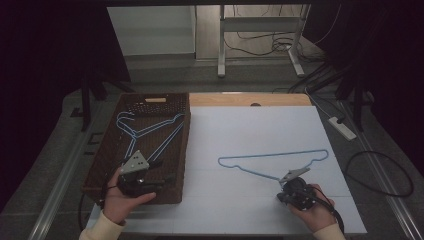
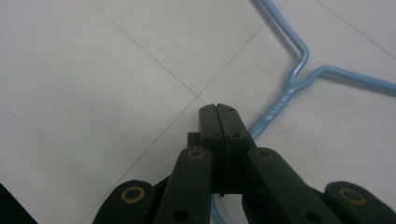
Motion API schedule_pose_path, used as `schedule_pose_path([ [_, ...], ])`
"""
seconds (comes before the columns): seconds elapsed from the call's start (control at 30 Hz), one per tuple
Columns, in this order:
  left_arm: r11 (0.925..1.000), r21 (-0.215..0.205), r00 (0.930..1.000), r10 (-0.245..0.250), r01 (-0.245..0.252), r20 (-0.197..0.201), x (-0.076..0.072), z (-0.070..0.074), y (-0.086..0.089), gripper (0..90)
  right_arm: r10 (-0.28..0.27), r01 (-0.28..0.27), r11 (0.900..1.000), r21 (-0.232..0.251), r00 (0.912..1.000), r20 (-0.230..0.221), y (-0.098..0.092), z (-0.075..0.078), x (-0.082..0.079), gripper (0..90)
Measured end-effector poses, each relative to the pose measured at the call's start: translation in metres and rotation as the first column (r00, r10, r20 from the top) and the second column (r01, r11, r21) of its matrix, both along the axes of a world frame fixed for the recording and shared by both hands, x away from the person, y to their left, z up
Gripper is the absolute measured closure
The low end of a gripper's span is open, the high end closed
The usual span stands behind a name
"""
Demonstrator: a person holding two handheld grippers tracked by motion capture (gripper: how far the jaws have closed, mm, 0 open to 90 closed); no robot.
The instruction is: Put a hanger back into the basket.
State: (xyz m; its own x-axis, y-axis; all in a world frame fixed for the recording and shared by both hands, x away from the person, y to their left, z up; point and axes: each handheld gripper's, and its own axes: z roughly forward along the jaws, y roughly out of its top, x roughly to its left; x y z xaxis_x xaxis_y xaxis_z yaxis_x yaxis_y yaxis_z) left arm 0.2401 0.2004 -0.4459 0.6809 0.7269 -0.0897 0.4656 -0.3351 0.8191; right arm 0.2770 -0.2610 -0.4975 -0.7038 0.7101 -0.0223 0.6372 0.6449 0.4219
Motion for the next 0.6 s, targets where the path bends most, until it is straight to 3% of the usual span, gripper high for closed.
schedule_pose_path([
  [0.03,1.0000,0.001,1.0000,0.000,0.000,0.001,0.000,0.000,0.000,34.4,-0.008,0.008,1.000,0.003,0.9999,0.008,-0.001,0.001,0.001,89.8],
  [0.07,1.0000,0.002,1.0000,-0.001,0.001,0.000,0.000,0.000,-0.001,34.4,-0.022,0.021,1.000,0.012,0.9994,0.025,-0.001,0.002,0.002,80.1],
  [0.1,1.0000,0.002,1.0000,-0.001,0.001,-0.001,0.000,0.000,-0.001,34.4,-0.040,0.039,0.999,0.029,0.9988,0.028,-0.001,0.004,0.003,76.4],
  [0.17,1.0000,0.002,1.0000,-0.001,0.001,-0.001,0.000,0.000,0.000,34.4,-0.069,0.068,0.997,0.043,0.9966,0.043,-0.002,0.008,0.005,74.4],
  [0.27,1.0000,0.001,1.0000,0.000,0.000,-0.001,0.001,-0.001,0.000,34.4,-0.171,0.170,0.985,0.025,0.9847,0.033,-0.003,0.011,0.012,64.0],
  [0.43,1.0000,-0.001,1.0000,-0.003,0.003,0.002,0.000,0.000,0.000,34.4,-0.266,0.265,0.964,-0.026,0.9639,-0.012,0.001,0.006,0.022,60.3],
  [0.53,1.0000,-0.002,1.0000,-0.004,0.004,0.002,0.000,0.000,0.000,34.4,-0.287,0.286,0.957,-0.055,0.9577,-0.017,0.005,0.004,0.024,61.2],
  [0.57,1.0000,-0.002,1.0000,-0.005,0.005,0.003,0.000,0.000,0.000,34.4,-0.311,0.309,0.949,-0.065,0.9500,-0.025,0.008,0.003,0.026,63.1],
  [0.6,1.0000,-0.002,1.0000,-0.006,0.006,0.003,0.000,0.000,0.000,34.4,-0.317,0.314,0.947,-0.068,0.9481,-0.027,0.008,0.003,0.027,66.2],
])
